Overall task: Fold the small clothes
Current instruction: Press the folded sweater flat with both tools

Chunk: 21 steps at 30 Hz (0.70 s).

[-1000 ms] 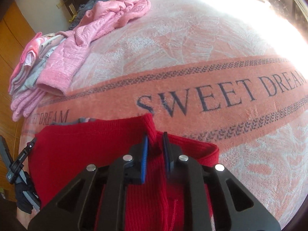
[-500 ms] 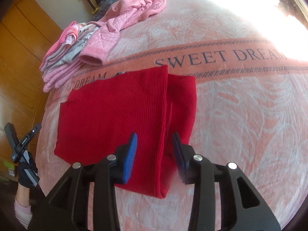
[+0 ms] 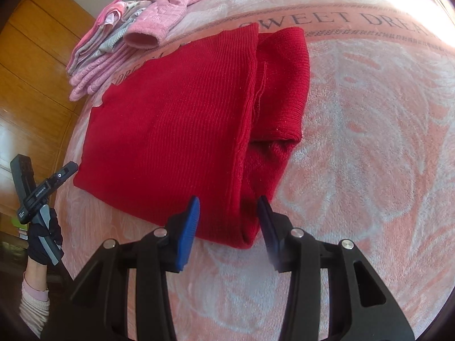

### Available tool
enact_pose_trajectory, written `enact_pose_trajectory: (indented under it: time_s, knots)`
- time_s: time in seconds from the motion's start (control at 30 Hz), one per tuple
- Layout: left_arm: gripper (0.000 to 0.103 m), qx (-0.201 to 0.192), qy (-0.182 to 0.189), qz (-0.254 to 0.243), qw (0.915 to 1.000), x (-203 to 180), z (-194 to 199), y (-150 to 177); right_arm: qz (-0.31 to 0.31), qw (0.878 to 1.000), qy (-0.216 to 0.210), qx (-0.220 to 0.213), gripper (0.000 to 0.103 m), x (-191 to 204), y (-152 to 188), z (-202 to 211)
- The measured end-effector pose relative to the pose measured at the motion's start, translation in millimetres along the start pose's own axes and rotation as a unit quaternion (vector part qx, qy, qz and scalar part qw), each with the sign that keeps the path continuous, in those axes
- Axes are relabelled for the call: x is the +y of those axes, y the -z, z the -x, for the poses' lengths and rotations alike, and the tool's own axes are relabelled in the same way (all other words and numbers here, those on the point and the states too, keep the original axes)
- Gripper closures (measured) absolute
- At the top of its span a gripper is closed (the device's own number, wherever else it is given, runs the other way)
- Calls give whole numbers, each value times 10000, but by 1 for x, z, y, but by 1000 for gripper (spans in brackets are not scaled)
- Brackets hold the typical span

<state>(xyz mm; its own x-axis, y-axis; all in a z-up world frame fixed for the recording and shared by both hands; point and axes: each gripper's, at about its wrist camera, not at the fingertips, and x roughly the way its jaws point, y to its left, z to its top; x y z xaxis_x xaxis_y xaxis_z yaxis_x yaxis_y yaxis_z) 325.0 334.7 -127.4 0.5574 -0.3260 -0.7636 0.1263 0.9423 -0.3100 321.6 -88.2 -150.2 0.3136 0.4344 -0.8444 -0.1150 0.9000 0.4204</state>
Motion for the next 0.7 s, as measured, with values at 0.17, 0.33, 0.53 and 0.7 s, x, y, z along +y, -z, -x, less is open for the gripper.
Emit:
enact_pose_trajectory:
  time_s: [0.17, 0.33, 0.53, 0.7]
  knots:
    - [45, 224, -67, -68, 9997, -1, -19, 8, -195, 9987, -443, 155, 98, -6, 1, -6]
    - [44, 247, -154, -376, 9989, -5, -19, 12, -249, 9983, -486, 188, 100, -11, 7, 15]
    - [42, 217, -139, -402, 9989, -5, -20, 15, -160, 9987, -289, 379, 100, -18, 22, -3]
    - [42, 172, 53, -187, 9997, -5, -13, 6, -77, 9994, -331, -8, 87, -9, 5, 22]
